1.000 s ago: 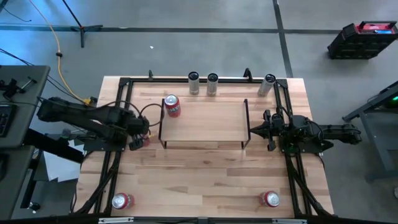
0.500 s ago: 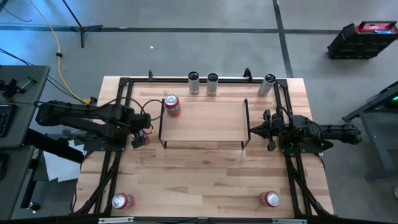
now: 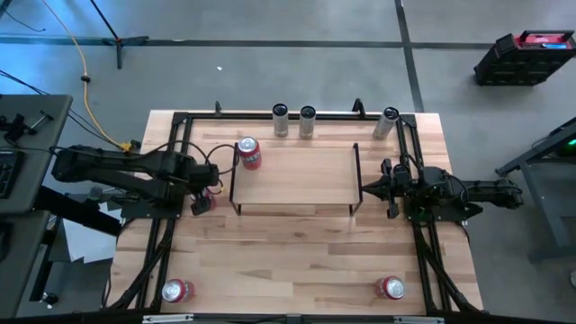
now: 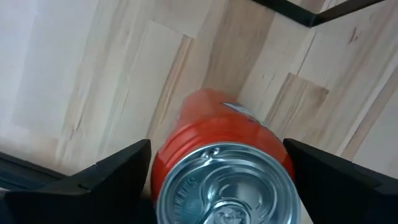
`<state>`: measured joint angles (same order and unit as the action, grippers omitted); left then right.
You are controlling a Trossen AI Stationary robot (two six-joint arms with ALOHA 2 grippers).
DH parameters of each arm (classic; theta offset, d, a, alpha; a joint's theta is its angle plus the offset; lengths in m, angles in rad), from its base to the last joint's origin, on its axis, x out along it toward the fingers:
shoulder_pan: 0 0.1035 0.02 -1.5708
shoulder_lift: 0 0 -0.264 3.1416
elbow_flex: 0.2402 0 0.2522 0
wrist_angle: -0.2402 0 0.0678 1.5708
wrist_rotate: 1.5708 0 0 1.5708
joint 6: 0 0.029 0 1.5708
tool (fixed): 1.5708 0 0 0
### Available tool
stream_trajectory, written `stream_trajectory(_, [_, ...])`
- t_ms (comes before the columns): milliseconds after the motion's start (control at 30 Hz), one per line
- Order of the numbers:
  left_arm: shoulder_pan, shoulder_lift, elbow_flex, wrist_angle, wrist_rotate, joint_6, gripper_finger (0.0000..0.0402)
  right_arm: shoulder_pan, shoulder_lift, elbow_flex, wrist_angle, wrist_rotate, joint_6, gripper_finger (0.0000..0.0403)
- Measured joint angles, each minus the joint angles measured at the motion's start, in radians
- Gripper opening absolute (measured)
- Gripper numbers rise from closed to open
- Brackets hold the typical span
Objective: Place canned beverage on shelf
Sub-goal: Put the red soda can on the shelf aligned with the other red soda can
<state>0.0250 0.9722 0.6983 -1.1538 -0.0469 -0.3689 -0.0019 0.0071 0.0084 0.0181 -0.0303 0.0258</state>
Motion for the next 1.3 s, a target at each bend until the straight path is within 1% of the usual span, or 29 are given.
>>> stream_trajectory(233, [0.000,0.000,0.001,-0.004,0.044,0.005,0.0351,0.000,0.000,0.000,0.000,0.000,0.000,0.0000])
stream_trajectory(400, [0.000,0.000,0.001,-0.004,0.036,0.031,0.0353,0.000,0.000,0.000,0.000,0.000,0.000,0.0000])
stream_trajectory(733, [0.000,0.000,0.001,-0.005,0.017,0.020,0.0353,0.000,0.000,0.000,0.000,0.000,0.000,0.0000])
stream_trajectory(933, [0.000,0.000,0.001,-0.005,0.017,0.004,0.0353,0.000,0.000,0.000,0.000,0.000,0.000,0.0000])
stream_trajectory(1133, [0.001,0.000,0.001,-0.009,0.053,0.004,0.0353,0.000,0.000,0.000,0.000,0.000,0.000,0.0000])
stream_trajectory(1300, [0.001,0.000,0.001,-0.009,0.035,0.031,0.0353,0.000,0.000,0.000,0.000,0.000,0.000,0.0000])
